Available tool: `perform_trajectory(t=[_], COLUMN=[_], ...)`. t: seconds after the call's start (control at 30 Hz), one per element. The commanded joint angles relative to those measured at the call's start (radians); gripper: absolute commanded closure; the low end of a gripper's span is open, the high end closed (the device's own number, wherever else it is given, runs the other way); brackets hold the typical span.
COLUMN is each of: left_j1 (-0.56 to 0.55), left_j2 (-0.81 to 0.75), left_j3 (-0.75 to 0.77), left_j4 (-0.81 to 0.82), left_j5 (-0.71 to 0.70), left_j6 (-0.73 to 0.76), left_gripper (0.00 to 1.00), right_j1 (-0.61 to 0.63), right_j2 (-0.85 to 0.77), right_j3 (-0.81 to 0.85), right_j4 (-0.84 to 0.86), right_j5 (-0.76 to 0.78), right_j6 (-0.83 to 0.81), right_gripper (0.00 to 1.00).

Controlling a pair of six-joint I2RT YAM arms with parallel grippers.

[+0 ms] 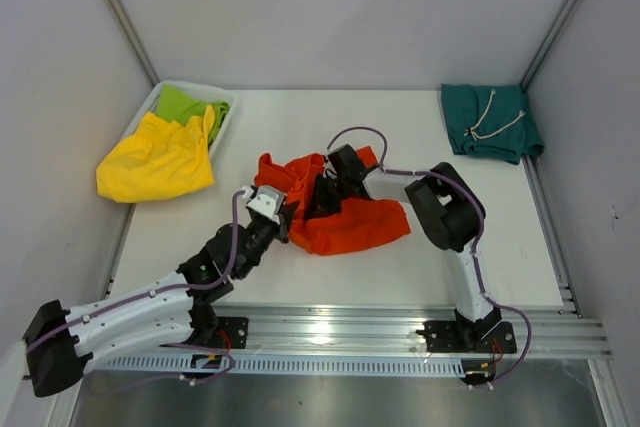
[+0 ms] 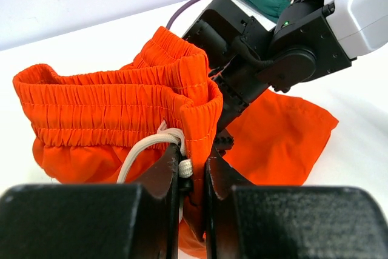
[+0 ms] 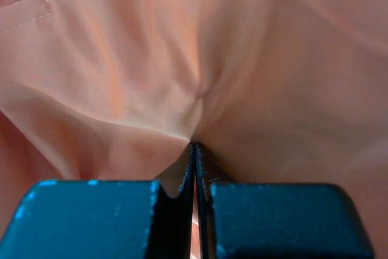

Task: Fold and stack the shorts
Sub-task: Fold the shorts

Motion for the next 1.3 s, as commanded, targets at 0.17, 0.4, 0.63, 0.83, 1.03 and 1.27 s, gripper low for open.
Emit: perform_trajectory(t=[0.17, 0.4, 0.63, 0.83, 1.03, 1.27], left_j1=[-0.059, -0.075, -0.075, -0.075, -0.075, -0.075], left_j2=[0.114, 0.149, 0.126, 0.095, 0.077, 0.065], left_j3=[0.102, 0.119, 0.108, 0.108, 0.1, 0.094], left_j4=[0.104, 0.14, 0.146, 0.134, 0.117, 0.117], left_j5=[0.076, 0.076, 0.048, 0.019, -0.002, -0.01], left_j6=[0.129, 0.172, 0.183, 0.187, 0.187, 0.181], left_gripper=[1.0, 1.0, 1.0, 1.0, 1.0, 1.0], right_j1=[0.07, 0.064, 0.016, -0.026, -0.076, -0.172], right_j2=[0.06, 0.031, -0.048, -0.119, -0.205, -0.314], right_j3=[-0.002, -0.008, 0.078, 0.11, 0.095, 0.02], right_j4=[-0.092, -0.061, -0.138, -0.181, -0.19, -0.227], right_j5=[0.117, 0.1, 0.105, 0.112, 0.115, 0.138], right_j6=[-0.021, 0.002, -0.026, -0.034, -0.044, -0.086], right_gripper=[0.96, 0.93, 0.72, 0.66, 0.62, 0.6])
